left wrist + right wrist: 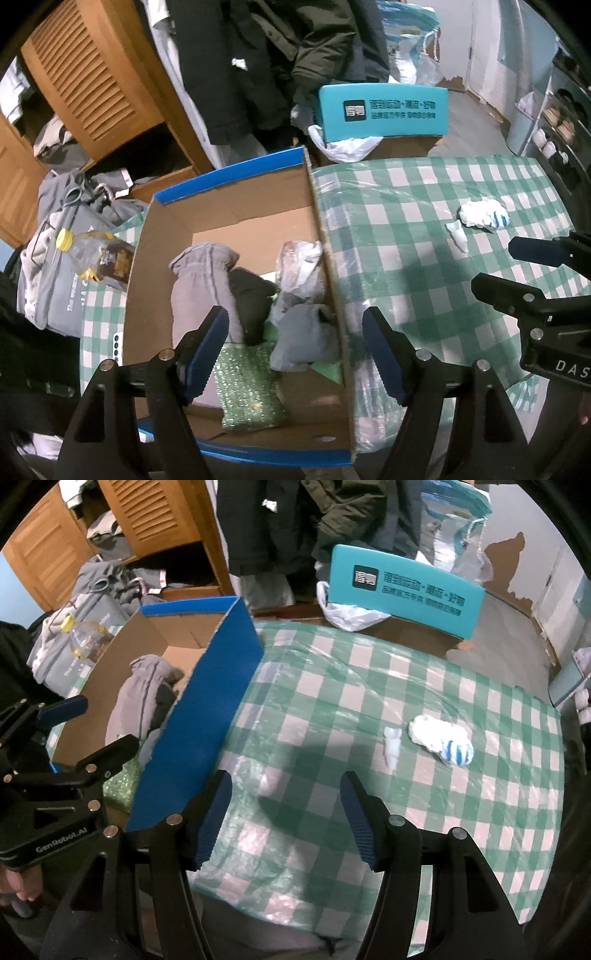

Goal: Organize soft objects
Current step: 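Withdraw both tools from the box toward the white-and-blue sock bundle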

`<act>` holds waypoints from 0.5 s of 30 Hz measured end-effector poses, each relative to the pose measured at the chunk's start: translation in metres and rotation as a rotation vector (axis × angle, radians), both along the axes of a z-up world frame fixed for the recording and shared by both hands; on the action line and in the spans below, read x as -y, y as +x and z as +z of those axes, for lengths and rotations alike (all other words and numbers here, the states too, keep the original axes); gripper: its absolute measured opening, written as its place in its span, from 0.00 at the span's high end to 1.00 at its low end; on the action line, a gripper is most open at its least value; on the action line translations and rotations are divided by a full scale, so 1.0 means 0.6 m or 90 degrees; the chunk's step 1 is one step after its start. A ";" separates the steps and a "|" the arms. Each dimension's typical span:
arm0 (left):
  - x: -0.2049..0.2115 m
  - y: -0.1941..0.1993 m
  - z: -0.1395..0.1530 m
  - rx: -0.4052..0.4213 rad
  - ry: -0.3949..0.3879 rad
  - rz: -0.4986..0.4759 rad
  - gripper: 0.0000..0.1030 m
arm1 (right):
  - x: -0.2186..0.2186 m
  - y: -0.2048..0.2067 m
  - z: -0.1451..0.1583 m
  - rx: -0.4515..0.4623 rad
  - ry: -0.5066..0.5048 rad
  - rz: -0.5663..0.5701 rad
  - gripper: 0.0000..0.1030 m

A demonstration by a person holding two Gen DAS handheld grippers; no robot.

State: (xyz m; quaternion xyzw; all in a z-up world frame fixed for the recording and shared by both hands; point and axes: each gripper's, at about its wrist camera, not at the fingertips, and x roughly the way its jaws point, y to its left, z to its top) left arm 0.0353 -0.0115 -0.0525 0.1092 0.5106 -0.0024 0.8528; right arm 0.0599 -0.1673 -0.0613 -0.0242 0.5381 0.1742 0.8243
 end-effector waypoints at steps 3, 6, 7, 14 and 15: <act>0.018 0.000 0.001 0.000 0.004 -0.010 0.26 | 0.017 -0.002 -0.002 -0.001 0.003 -0.007 0.41; 0.038 -0.001 0.000 0.000 0.009 -0.021 0.25 | 0.033 -0.005 -0.003 -0.002 0.003 -0.016 0.40; 0.045 -0.002 0.000 0.000 0.010 -0.025 0.25 | 0.039 -0.007 -0.004 -0.003 0.004 -0.019 0.40; 0.089 0.003 -0.002 -0.004 0.017 -0.050 0.23 | 0.089 -0.015 -0.010 -0.006 0.002 -0.050 0.40; 0.096 0.005 -0.002 -0.005 0.017 -0.054 0.23 | 0.094 -0.016 -0.011 -0.006 0.001 -0.053 0.40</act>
